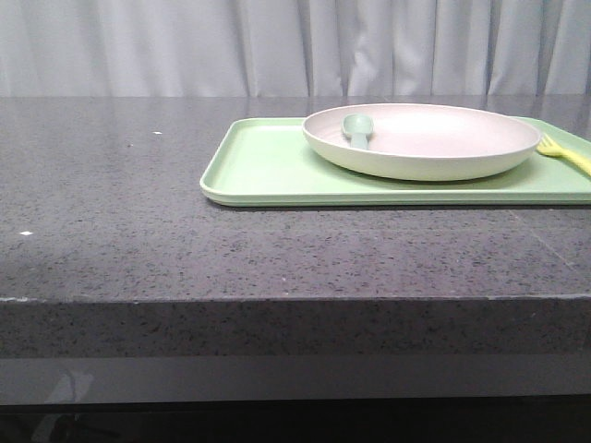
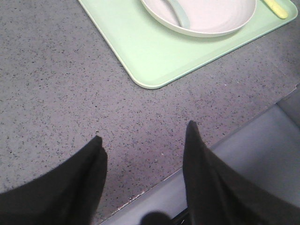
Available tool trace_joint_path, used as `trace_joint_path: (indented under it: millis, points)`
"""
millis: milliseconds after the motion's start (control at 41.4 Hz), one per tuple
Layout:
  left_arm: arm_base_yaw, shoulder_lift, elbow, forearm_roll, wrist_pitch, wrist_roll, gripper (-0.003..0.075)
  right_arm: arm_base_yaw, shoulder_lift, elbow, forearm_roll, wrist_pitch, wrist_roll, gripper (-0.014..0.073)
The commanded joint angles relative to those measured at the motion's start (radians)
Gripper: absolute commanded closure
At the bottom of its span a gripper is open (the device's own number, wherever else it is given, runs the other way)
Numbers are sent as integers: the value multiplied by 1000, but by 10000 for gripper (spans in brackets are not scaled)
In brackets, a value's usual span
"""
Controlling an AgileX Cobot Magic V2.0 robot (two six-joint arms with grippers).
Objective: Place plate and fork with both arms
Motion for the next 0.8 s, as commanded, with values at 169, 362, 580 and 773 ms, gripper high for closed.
trace_joint_path:
  millis: [169,362,580,773]
  points:
    - [1,13,-23,-27,-54,0,353,0,-343,206,-7,-191,-16,253]
    - [1,23,-23,-27,-54,0,353,0,-521,303,-7,-190,-16,253]
    - [1,28,-23,-27,-58,0,356,0,-592,317,-7,-190,-16,263]
    - [1,28,-23,-16,-67,0,564,0,-592,317,-7,-190,-16,532]
